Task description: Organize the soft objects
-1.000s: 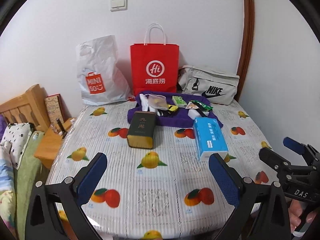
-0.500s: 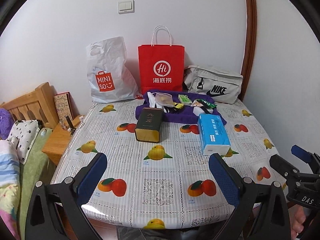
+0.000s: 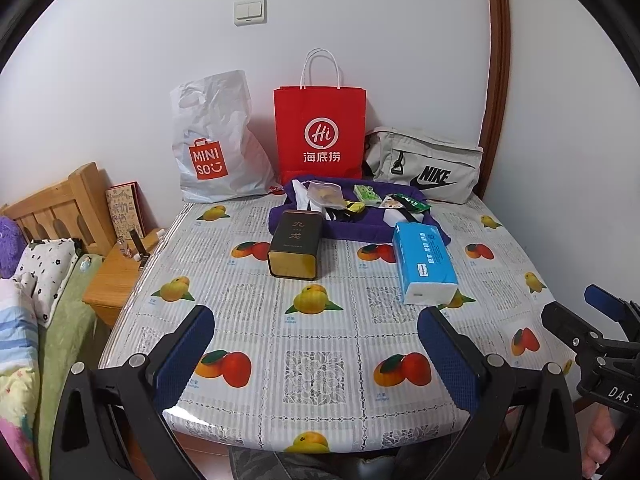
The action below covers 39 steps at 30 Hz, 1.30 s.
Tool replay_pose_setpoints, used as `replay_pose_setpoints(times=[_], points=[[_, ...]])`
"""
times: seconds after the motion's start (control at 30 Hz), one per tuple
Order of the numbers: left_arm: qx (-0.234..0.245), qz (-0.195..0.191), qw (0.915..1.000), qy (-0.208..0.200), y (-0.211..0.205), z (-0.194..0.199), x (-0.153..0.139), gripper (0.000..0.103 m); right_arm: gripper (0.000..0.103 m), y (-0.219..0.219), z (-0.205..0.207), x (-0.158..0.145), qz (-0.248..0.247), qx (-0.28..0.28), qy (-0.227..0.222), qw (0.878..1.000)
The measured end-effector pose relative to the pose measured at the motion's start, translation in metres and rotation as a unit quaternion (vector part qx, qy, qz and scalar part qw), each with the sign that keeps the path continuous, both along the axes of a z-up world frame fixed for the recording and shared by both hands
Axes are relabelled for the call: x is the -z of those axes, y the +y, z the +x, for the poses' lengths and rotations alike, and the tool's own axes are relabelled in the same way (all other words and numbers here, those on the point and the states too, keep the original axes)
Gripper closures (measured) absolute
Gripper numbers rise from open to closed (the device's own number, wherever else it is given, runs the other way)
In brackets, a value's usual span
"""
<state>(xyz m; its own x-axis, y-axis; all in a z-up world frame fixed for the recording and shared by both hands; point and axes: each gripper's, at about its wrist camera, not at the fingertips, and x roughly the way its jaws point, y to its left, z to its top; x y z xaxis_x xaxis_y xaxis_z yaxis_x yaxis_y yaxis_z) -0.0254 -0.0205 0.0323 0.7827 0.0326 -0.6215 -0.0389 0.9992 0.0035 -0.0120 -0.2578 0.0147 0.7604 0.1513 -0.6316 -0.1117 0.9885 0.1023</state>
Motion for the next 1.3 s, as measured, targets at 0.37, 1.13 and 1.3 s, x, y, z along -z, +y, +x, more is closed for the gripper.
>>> replay_pose_setpoints(times=[0.37, 1.13, 1.3], points=[[-0.003, 0.000, 1.0000, 0.001, 0.0031, 0.0000, 0.0021, 0.000, 0.001, 0.0013, -0.0012, 0.0009, -0.002, -0.001, 0.001, 1.000], [-0.003, 0.001, 1.0000, 0.001, 0.0025, -0.0017, 0.0019, 0.000, 0.001, 0.0027, -0.0014, 0.0010, 0.001, -0.002, 0.000, 1.000], [-0.001, 0.003, 1.0000, 0.001, 0.0023, -0.0020, 0.0008, 0.000, 0.001, 0.0021, -0.0009, 0.0009, 0.001, -0.001, 0.000, 1.000]])
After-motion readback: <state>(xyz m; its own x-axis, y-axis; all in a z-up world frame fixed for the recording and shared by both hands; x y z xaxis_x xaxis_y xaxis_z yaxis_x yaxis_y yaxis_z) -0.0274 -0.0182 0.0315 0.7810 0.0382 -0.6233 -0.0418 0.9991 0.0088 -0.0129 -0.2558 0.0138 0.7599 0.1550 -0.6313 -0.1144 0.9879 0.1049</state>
